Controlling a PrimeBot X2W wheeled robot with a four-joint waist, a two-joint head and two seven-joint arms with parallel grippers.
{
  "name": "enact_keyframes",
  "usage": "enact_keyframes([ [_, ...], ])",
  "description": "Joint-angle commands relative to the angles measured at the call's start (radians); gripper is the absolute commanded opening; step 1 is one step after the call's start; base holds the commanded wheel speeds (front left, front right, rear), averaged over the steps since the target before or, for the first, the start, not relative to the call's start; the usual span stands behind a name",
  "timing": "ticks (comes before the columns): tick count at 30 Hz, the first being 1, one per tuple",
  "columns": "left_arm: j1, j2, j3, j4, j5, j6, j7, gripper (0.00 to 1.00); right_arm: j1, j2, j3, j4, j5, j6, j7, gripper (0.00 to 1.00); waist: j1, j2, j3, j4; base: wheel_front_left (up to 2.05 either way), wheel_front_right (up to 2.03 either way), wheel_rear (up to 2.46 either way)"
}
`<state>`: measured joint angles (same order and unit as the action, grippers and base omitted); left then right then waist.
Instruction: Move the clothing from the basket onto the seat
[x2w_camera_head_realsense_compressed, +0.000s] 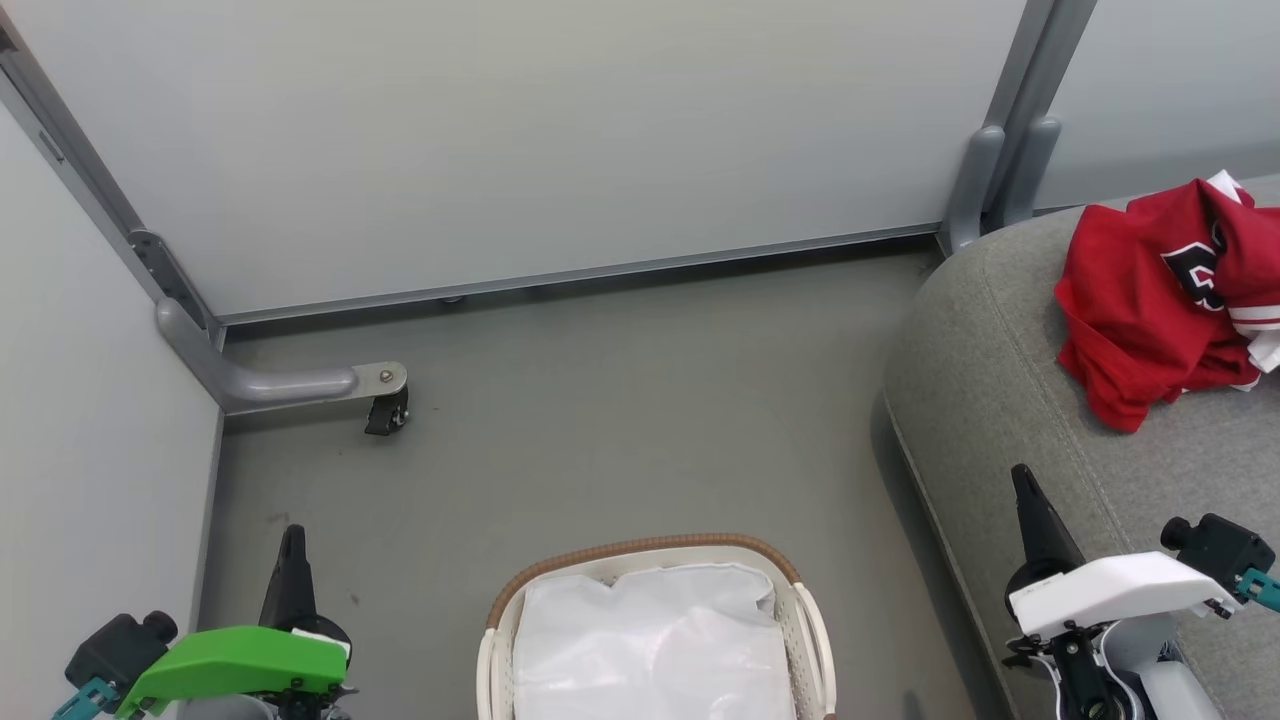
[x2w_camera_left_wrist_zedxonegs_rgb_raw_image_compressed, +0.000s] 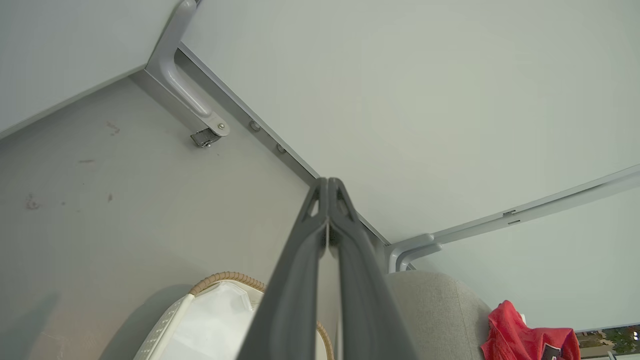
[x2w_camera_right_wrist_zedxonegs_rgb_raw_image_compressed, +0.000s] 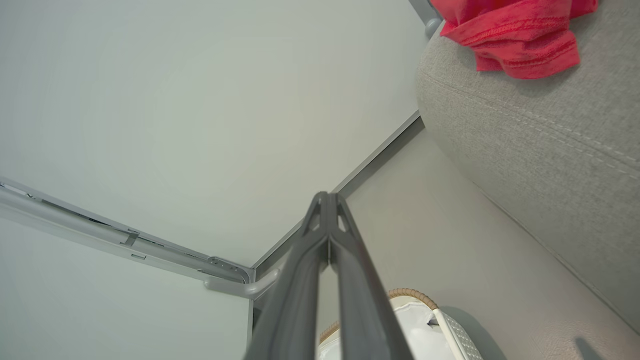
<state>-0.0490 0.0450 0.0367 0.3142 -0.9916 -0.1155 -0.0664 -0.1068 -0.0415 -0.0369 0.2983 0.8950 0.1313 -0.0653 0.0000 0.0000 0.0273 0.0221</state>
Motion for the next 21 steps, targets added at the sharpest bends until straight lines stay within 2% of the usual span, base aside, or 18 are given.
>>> enact_keyframes([
  [1,-0.03,0.004,0.008,-0.016,-0.027,-0.005,0.007,0.0,-0.007,-0.006,-0.006,-0.016,0.033,0.0,0.008,0.0,0.0,0.0,0.0,0.0,0.0,0.0,0.0],
  [21,-0.042,0.006,0.031,-0.035,-0.222,-0.009,0.065,0.0,-0.006,-0.008,-0.031,-0.03,0.257,0.0,0.065,0.0,0.0,0.0,-0.007,-0.006,0.0,0.0,0.0],
])
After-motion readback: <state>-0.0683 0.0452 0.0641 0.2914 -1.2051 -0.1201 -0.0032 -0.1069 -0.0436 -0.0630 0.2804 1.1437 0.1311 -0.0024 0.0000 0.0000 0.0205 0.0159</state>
